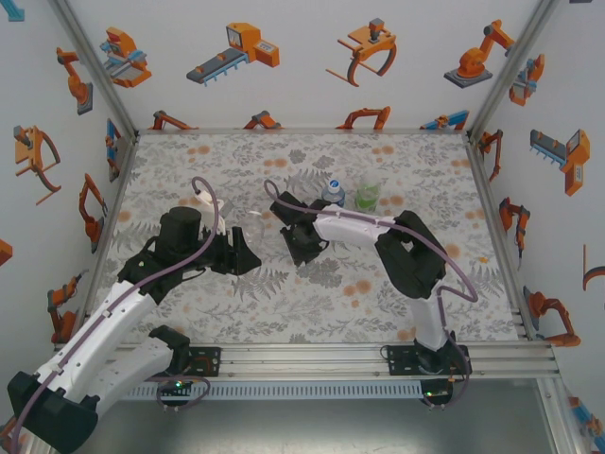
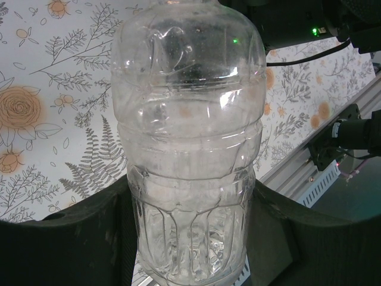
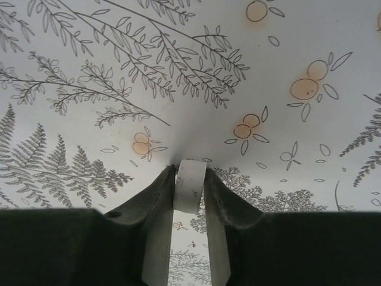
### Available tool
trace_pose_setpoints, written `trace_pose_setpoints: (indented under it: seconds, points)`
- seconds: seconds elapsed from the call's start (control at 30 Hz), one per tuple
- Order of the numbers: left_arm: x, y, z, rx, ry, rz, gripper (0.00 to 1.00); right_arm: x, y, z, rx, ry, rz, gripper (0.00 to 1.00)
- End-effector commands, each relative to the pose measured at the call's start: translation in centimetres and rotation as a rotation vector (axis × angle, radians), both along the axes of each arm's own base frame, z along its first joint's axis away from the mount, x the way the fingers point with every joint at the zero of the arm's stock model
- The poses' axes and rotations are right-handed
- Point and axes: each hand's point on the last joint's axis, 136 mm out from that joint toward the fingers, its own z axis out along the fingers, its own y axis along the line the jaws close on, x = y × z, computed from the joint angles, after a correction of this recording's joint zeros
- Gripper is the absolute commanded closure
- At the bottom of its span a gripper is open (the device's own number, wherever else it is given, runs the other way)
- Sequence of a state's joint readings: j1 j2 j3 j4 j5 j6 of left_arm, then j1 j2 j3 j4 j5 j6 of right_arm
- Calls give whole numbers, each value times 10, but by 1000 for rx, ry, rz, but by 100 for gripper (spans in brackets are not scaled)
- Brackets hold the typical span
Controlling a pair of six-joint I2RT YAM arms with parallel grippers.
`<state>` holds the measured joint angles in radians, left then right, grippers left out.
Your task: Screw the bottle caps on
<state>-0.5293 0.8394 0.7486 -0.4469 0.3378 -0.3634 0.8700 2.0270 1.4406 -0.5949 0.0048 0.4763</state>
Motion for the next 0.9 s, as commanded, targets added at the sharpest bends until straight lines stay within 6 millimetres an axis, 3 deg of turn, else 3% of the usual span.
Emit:
trace_pose_setpoints:
  seconds: [0.0,0.17,0.4,0.63,0.87]
  points:
    - [1,-4,12,-42,-23,-5,96,-4,7,10,100,14,-25,76]
    - [3,-8,10,-49,-10,-15,96,-1,4,25,289,44,-104,80]
    - [6,-12,9,-61,-1,-21,96,-4,-35,16,482,131,-283,74]
    - [10,-16,6,-55,18,-29,96,-13,-75,12,397,73,-322,62]
    - [11,-18,2,-56,31,-33,96,-5,-87,36,191,-81,-237,60]
